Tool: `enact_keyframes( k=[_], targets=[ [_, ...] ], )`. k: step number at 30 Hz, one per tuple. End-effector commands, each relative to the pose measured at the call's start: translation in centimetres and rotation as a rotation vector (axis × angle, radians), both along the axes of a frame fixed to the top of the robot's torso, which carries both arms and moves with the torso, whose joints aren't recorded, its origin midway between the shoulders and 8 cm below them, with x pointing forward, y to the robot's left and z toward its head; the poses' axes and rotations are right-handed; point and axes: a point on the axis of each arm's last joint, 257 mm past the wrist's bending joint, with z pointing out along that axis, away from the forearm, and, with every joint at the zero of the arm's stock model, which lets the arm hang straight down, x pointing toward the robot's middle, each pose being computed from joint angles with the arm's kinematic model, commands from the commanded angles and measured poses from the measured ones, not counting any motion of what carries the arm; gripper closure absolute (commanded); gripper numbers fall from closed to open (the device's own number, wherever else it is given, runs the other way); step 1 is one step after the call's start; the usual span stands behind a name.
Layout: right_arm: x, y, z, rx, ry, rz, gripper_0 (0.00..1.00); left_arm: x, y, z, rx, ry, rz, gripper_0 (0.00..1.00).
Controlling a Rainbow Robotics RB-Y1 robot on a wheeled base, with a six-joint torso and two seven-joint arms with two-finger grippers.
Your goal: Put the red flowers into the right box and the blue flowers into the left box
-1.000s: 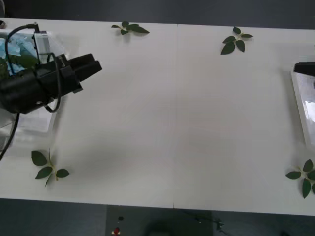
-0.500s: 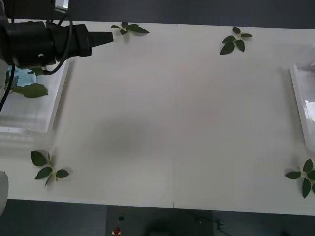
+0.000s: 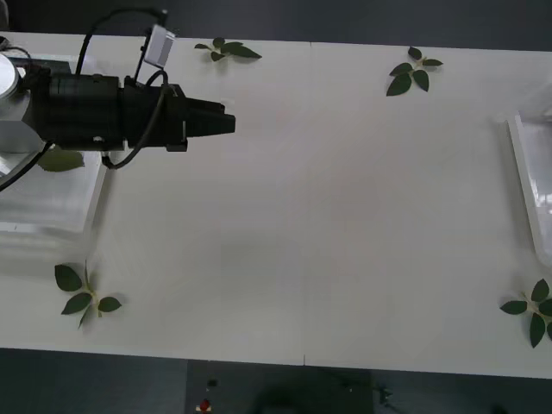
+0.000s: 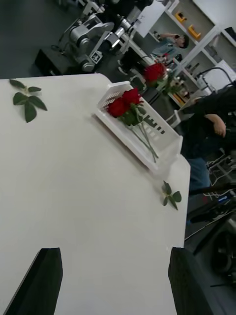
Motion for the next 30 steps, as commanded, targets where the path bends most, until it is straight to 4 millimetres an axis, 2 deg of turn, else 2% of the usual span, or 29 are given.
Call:
enact_keyframes(
  k=[1, 8, 11, 13, 14, 16, 17, 21, 22, 23, 25, 26, 29, 30],
  targets=[
    [1.0, 0.7, 0.6, 0.006, -0.033, 0.005, 0.00, -2.9, -0.3, 2.5, 0.054, -0.126, -0.086, 0.38],
    [1.4, 1.8, 0.4, 0.020, -0.039, 0.023, 0.00, -6.7, -1.1, 3.2, 0.074, -0.191, -0.163, 0.38],
    [2.3, 3.7, -0.2, 0.061, -0.059, 0.048, 0.00, -8.0, -1.5, 2.7, 0.075, -0.247, -0.173, 0.38],
    [3.5, 6.5, -0.7, 0.099, -0.084, 0.097, 0.00, -8.7, -1.8, 2.1, 0.071, -0.283, -0.176, 0.38],
    [3.8, 7.2, -0.8, 0.103, -0.090, 0.116, 0.00, -8.8, -1.8, 1.9, 0.069, -0.288, -0.176, 0.38],
    [4.9, 10.2, -0.5, 0.154, -0.118, 0.188, 0.00, -9.3, -2.1, 1.3, 0.064, -0.307, -0.188, 0.38],
    [5.2, 11.1, -0.2, 0.168, -0.128, 0.213, 0.00, -9.4, -2.1, 1.2, 0.066, -0.314, -0.190, 0.38],
    [6.2, 16.8, 1.7, 0.241, -0.185, 0.394, 0.00, -9.6, -2.0, -0.2, 0.068, -0.298, -0.183, 0.38],
    [6.2, 18.7, 2.4, 0.250, -0.203, 0.461, 0.00, -9.6, -1.9, -0.5, 0.067, -0.290, -0.180, 0.38],
    [6.2, 19.7, 2.8, 0.253, -0.212, 0.495, 0.00, -9.6, -1.9, -0.7, 0.064, -0.284, -0.176, 0.38],
    [5.6, 23.3, 4.1, 0.266, -0.239, 0.630, 0.00, -9.5, -1.8, -1.3, 0.056, -0.267, -0.162, 0.38],
    [5.4, 24.3, 4.3, 0.268, -0.245, 0.667, 0.00, -9.5, -1.8, -1.5, 0.056, -0.265, -0.160, 0.38],
    [3.6, 29.4, 6.2, 0.246, -0.285, 0.881, 0.00, -9.5, -1.9, -1.7, 0.043, -0.254, -0.152, 0.38],
    [3.2, 30.5, 6.4, 0.248, -0.293, 0.918, 0.00, -9.5, -2.0, -1.8, 0.042, -0.251, -0.152, 0.38]
  ],
)
